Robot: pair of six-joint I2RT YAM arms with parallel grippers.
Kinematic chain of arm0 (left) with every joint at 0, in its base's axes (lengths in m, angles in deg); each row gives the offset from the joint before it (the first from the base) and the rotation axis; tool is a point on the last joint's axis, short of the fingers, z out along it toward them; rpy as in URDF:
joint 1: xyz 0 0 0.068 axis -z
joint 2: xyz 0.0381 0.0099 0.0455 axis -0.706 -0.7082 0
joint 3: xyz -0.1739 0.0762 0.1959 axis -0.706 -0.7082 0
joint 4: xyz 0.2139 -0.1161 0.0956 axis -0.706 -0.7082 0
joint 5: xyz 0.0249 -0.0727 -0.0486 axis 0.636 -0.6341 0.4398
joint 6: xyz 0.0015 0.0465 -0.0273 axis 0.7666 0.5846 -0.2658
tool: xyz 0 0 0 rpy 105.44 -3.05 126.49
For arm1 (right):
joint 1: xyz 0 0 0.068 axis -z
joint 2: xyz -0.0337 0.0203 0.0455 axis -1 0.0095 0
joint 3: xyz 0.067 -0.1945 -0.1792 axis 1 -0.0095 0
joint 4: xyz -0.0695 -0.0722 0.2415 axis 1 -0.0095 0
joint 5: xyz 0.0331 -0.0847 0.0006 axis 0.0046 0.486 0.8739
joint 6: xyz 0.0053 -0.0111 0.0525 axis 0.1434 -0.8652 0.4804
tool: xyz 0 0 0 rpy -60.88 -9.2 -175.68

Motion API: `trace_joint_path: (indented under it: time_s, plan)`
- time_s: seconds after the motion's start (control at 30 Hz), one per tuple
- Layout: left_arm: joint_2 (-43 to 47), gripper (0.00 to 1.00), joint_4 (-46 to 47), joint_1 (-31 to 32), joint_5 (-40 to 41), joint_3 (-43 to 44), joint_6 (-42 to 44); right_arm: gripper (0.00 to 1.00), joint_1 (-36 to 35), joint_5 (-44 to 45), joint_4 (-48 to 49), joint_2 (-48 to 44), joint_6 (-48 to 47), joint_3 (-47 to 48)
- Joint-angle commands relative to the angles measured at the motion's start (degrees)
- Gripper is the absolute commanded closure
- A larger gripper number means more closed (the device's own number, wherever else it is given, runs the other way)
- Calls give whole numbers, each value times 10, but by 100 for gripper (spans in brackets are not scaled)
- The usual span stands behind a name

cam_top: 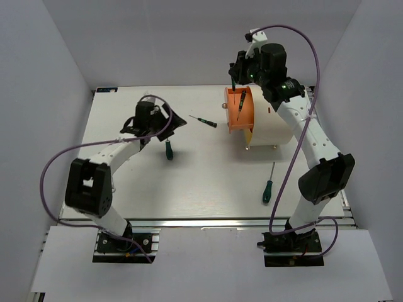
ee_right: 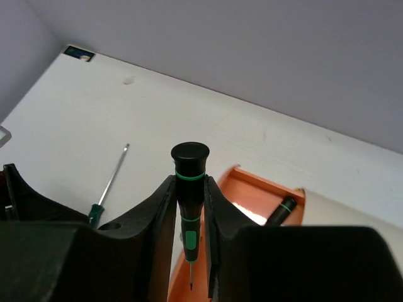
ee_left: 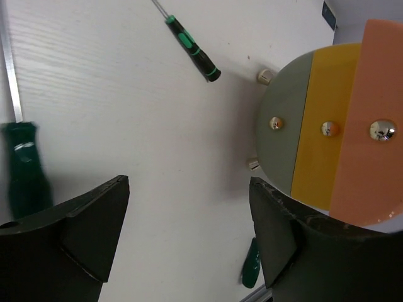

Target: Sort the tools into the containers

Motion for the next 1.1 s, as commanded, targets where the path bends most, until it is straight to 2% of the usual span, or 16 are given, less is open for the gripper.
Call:
trace_joint_path:
  time_s: [0.0, 0.2, 0.23, 0.3, 0.33, 0.37, 0.53, 0.67, 0.77, 0.87, 0.97, 1.0, 1.07]
  plan:
    - [-45, 14, -2, 30, 19, 63, -24, 100, 3, 90, 21, -30, 23, -32]
    - [-149, 14, -31, 42, 61, 149, -90, 100, 16, 112, 1, -41, 24, -91]
    - [-161, 14, -32, 45, 65, 157, -102, 98, 20, 118, -6, -40, 23, -96]
    - [-200, 14, -44, 49, 79, 188, -117, 88, 27, 113, -13, -36, 24, -102]
    - [-214, 14, -43, 54, 82, 199, -124, 75, 36, 97, -17, -35, 23, -105]
    - [-230, 14, -43, 58, 84, 210, -136, 71, 40, 88, -19, -31, 25, -105]
    - [-346, 16, -91, 80, 85, 335, -163, 53, 72, 9, -21, -29, 29, -102]
    - [-391, 17, -144, 89, 106, 411, -175, 43, 82, -54, 0, -62, 21, -115]
    - [-420, 18, -183, 91, 113, 463, -187, 38, 88, -123, 39, -103, 14, -143]
    - [-442, 21, -234, 91, 120, 516, -201, 38, 88, -151, 108, -153, 16, -212]
    - [-458, 28, -259, 93, 121, 545, -219, 38, 88, -145, 149, -188, 22, -272]
    - [-464, 34, -263, 93, 121, 550, -225, 38, 88, -141, 152, -194, 25, -282]
    - [-473, 40, -282, 94, 116, 574, -236, 38, 88, -135, 159, -214, 26, -308]
